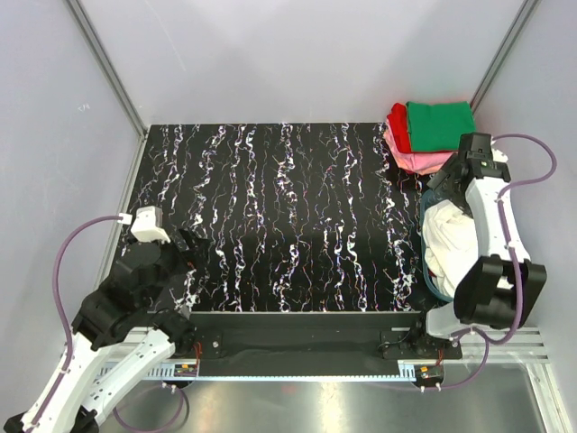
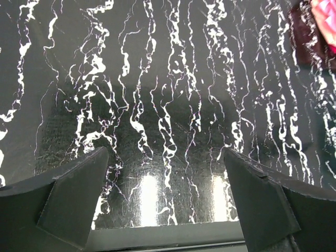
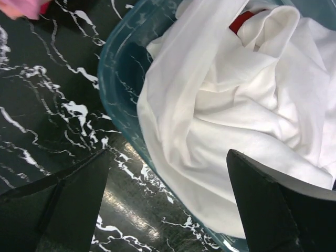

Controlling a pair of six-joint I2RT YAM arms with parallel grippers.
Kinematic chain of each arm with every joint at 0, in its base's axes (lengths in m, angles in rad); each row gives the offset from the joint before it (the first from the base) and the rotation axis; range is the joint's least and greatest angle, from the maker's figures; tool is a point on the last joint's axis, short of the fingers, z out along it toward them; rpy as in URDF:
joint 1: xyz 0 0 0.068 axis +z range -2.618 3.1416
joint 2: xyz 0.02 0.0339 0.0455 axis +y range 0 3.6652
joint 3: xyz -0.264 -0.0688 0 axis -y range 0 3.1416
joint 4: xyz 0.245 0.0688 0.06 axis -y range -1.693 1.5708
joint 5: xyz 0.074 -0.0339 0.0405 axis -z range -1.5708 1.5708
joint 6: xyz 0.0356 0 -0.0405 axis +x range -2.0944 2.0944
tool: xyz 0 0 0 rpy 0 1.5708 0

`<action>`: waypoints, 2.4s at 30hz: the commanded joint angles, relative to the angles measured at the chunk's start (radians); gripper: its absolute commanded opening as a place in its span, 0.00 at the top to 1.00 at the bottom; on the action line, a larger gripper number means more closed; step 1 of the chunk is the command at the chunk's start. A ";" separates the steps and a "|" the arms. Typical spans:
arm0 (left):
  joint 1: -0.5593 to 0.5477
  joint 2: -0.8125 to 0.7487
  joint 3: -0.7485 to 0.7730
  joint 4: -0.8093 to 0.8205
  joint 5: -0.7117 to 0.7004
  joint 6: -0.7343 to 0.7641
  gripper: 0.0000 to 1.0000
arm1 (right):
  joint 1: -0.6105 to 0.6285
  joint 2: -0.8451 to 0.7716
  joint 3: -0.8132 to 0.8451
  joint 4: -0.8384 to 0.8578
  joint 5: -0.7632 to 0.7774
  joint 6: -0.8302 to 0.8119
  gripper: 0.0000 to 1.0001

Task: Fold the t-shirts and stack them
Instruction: Grab the tshirt from the pile, then move the tshirt to the center of the board, then flatten the tshirt out

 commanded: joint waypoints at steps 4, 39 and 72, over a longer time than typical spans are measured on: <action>-0.003 -0.013 0.010 0.043 0.010 0.012 0.01 | -0.044 0.073 -0.019 0.064 0.026 -0.047 0.00; -0.001 -0.060 0.007 0.037 -0.027 0.001 0.01 | 0.580 0.037 0.863 0.262 -0.705 0.176 1.00; -0.001 0.112 0.268 -0.230 -0.268 -0.016 0.01 | 1.295 0.325 0.055 0.241 -0.147 0.453 0.04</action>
